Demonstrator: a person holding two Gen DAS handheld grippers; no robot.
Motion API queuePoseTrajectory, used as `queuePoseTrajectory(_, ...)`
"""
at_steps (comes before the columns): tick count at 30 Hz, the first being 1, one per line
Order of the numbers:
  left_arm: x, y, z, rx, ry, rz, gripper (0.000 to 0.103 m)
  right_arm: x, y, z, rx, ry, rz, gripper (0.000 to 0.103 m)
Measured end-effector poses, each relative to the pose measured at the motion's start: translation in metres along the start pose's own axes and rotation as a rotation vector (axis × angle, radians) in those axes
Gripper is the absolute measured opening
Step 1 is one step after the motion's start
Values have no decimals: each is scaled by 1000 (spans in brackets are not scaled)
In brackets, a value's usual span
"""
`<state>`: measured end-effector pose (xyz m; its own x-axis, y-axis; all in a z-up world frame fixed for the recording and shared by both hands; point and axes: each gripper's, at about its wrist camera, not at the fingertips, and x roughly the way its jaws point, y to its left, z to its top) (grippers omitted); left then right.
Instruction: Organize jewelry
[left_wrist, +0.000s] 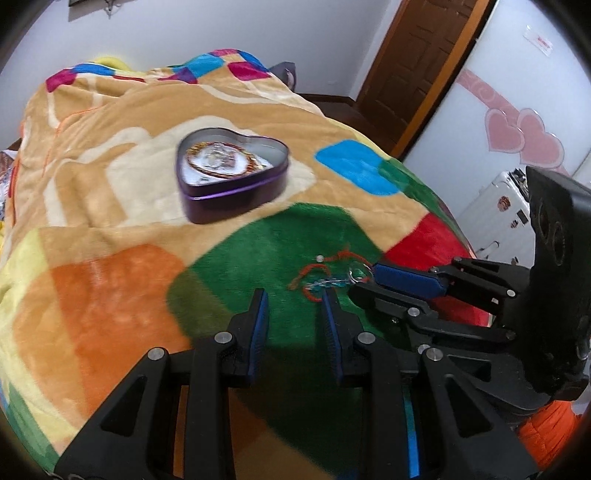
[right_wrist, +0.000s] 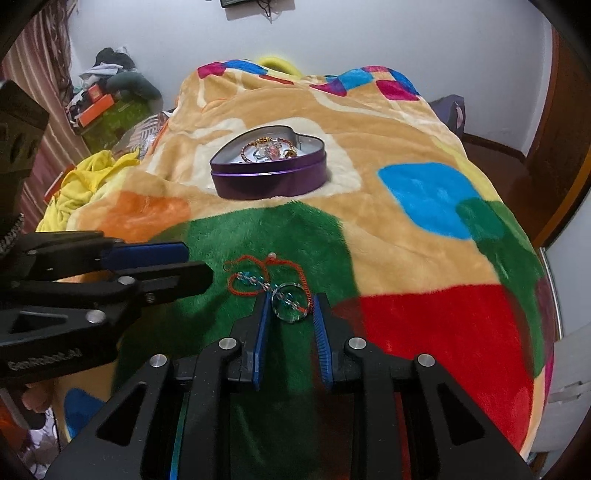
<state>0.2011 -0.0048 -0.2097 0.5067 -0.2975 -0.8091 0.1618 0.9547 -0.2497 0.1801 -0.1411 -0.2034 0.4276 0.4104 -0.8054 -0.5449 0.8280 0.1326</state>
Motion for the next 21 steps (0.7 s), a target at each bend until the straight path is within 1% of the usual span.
queuePoseTrajectory(3,7,-5,2,13,15,9,29,-3,-4,-3,-5,-1,-16,21)
queuePoseTrajectory(7,25,-4,5,-8,53,-8,29,-6,-13,-6,15,-1,-14,21)
queuePoseTrajectory(12,30,-5,8,-10,40,-32,28,-11,-16,-7,21,-3,-15,21)
queuePoseTrajectory(14,31,-5,8,-8,36,-28,18,-12,-15,-5,13,0,-17,21)
queuePoseTrajectory(15,30,-5,8,-6,32,-26,9,-13,-15,-5,11,-2,-18,21)
queuePoseTrajectory(16,29,-5,7,-6,30,-30,5,-14,-14,-4,12,-6,-16,21)
queuePoseTrajectory(18,25,-6,7,-6,16,-25,5,-13,-13,-2,18,-10,-7,21)
queuePoseTrajectory(21,11,-6,6,-1,-22,5,5,-13,-11,0,16,-12,4,21)
